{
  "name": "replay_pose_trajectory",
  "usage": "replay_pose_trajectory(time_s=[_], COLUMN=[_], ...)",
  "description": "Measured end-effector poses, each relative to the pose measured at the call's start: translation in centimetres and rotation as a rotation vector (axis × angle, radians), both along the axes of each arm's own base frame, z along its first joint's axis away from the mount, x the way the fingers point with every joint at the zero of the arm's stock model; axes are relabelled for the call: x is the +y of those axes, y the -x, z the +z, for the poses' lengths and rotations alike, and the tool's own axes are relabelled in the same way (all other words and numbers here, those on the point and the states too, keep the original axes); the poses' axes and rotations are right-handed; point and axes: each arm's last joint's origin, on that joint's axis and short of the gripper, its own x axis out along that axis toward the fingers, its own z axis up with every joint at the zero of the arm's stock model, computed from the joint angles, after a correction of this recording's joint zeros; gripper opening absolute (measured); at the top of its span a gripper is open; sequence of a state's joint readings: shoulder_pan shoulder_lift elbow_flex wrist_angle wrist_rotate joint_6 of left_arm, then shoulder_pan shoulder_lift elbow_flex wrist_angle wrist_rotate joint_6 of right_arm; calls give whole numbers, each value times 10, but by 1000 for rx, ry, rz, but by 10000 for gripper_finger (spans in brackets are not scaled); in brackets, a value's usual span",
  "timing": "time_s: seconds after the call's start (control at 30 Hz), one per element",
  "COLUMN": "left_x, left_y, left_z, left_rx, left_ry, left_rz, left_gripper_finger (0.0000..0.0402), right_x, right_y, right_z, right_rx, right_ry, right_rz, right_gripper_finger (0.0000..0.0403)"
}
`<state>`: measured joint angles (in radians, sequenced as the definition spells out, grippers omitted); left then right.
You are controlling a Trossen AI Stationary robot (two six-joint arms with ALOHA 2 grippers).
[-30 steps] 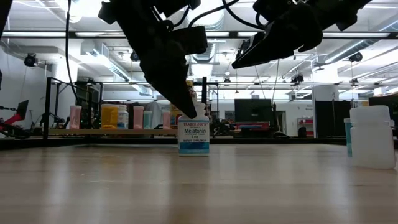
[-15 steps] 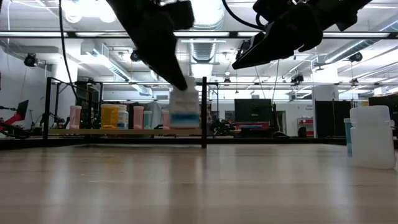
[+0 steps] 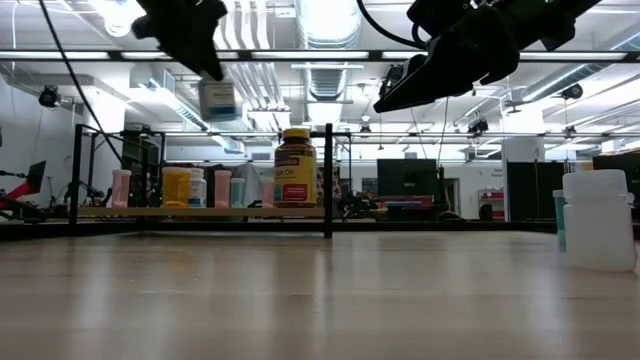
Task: Pick and place medicine bottles onto shelf by color
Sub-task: Put the white pill bottle on the shelf
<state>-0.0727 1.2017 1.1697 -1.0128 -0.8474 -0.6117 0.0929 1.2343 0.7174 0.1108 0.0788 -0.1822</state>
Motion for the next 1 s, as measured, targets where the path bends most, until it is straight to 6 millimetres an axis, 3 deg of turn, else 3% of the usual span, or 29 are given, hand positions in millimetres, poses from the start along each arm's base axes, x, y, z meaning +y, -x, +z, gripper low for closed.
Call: replay_pose_trajectory(time_s=[0.2, 0.47, 0.63, 1.0], left_x=[40, 85, 101, 118], left_y=[30, 54, 63, 58], left_z=[-3, -17, -30, -61], left_rx=[49, 156, 199, 106], left_ry=[18, 33, 49, 61], left_rz=[290, 539, 636, 645], left_gripper_finger=[166, 166, 166, 166], right_x=[0, 0, 0, 0], right_y=[0, 0, 0, 0], right_z=[0, 0, 0, 0], right_rx=[-4, -4, -5, -5], right_ry=[0, 0, 1, 1], right_rz=[0, 0, 1, 1], right_gripper_finger=[231, 231, 231, 231])
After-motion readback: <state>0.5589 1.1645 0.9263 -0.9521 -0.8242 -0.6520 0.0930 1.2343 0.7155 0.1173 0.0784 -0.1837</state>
